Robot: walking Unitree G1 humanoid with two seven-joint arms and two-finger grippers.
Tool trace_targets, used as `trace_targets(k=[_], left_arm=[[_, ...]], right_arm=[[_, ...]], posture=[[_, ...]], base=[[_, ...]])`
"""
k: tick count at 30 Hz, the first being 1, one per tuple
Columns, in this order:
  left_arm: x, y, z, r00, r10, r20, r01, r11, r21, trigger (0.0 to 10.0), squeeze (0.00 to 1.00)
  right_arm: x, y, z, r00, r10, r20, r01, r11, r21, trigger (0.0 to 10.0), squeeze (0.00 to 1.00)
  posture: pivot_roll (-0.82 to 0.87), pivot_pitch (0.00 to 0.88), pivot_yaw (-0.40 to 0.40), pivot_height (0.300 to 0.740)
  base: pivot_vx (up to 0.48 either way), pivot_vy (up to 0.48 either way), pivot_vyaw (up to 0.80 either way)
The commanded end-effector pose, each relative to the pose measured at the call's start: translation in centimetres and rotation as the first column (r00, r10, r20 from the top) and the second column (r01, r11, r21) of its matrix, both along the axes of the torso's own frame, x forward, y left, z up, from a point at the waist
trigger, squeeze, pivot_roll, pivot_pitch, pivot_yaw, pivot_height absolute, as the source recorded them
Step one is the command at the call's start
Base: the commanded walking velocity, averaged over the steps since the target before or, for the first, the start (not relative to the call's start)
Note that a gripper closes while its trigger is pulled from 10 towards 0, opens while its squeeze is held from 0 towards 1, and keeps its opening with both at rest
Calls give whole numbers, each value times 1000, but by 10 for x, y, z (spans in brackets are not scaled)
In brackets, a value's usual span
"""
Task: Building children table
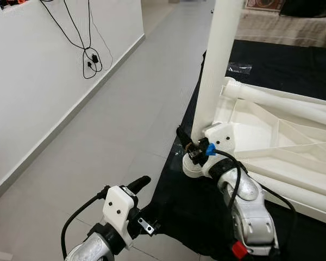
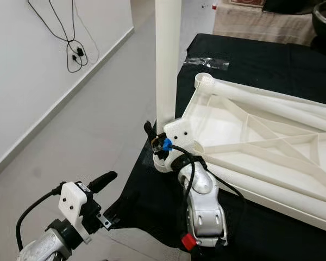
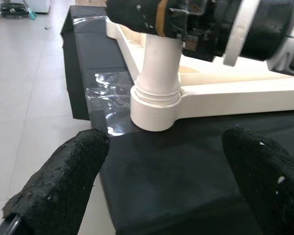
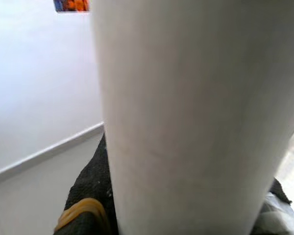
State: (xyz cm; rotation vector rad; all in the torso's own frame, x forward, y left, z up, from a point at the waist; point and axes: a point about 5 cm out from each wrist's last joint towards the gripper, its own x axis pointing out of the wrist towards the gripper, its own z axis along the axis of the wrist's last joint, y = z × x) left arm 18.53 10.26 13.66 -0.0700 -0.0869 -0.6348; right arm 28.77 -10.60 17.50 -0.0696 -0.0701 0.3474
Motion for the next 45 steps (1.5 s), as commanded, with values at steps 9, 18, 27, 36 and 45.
trace_targets(k=[9, 18, 27, 36, 45], left_arm=[[-2, 0, -5, 1000, 4, -8, -4, 1000, -3, 10000, 0], [-8, -4, -2, 1000, 0, -12, 0, 1000, -17, 10000, 0], [-21, -7, 2, 1000, -9, -26, 9, 1000, -19, 10000, 0], [-36, -5, 8, 998, -17, -55, 16, 1000, -14, 10000, 0], [-38, -4, 9, 998, -19, -66, 19, 1000, -8, 10000, 0]], right_arm=[[13, -11, 5, 960, 278, -25, -274, 956, 108, 10000, 1000], [40, -6, 32, 755, 656, -6, -642, 737, -213, 10000, 0], [59, 7, 76, 545, 836, 60, -825, 548, -139, 10000, 0], [71, -8, 84, 372, 928, 30, -924, 373, -78, 10000, 0], [71, -17, 78, 332, 940, 81, -941, 336, -42, 0, 0]], posture=[[113, 189, 13, 740], [140, 218, 13, 740], [223, 272, 18, 740], [267, 316, 40, 740], [269, 313, 44, 740]], base=[[0, 0, 0], [0, 0, 0], [0, 0, 0], [0, 0, 0], [0, 0, 0]])
